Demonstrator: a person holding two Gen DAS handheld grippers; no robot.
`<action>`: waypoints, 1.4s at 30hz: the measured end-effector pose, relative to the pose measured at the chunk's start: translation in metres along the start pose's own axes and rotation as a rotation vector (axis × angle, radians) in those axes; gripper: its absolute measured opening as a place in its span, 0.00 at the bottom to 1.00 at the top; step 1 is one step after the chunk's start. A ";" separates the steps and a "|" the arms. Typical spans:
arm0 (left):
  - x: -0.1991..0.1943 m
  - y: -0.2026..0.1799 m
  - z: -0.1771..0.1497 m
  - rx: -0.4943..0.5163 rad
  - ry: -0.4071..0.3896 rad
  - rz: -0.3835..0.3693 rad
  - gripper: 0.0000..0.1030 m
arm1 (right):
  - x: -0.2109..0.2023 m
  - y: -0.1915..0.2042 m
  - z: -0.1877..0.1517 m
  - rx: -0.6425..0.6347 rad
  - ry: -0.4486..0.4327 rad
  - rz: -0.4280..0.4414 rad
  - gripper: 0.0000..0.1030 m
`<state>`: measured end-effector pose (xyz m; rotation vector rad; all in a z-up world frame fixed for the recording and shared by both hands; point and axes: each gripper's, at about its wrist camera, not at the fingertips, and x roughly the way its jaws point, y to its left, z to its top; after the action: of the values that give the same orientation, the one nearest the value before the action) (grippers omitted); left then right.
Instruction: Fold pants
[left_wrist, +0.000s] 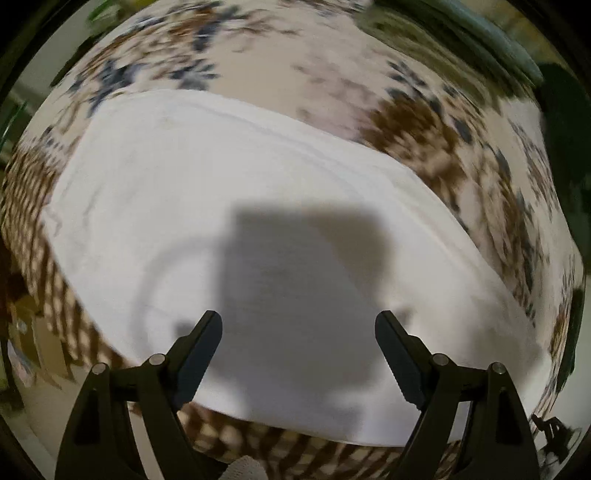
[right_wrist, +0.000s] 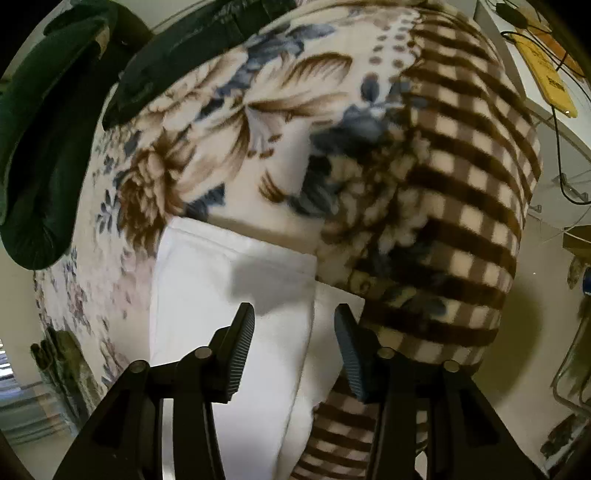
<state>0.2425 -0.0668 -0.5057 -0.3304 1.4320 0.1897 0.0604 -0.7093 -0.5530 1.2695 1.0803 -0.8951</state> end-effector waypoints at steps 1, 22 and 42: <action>0.002 -0.006 -0.001 0.018 0.008 0.005 0.82 | -0.002 0.000 0.000 -0.018 -0.017 -0.003 0.01; -0.008 0.056 -0.024 0.001 0.071 0.074 0.82 | -0.014 -0.021 -0.042 -0.067 0.107 0.094 0.51; 0.023 -0.051 -0.034 0.147 0.096 -0.030 0.82 | 0.038 -0.061 -0.031 0.076 0.123 0.286 0.62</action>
<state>0.2300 -0.1282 -0.5264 -0.2425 1.5254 0.0436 0.0091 -0.6831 -0.6059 1.5142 0.9362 -0.6534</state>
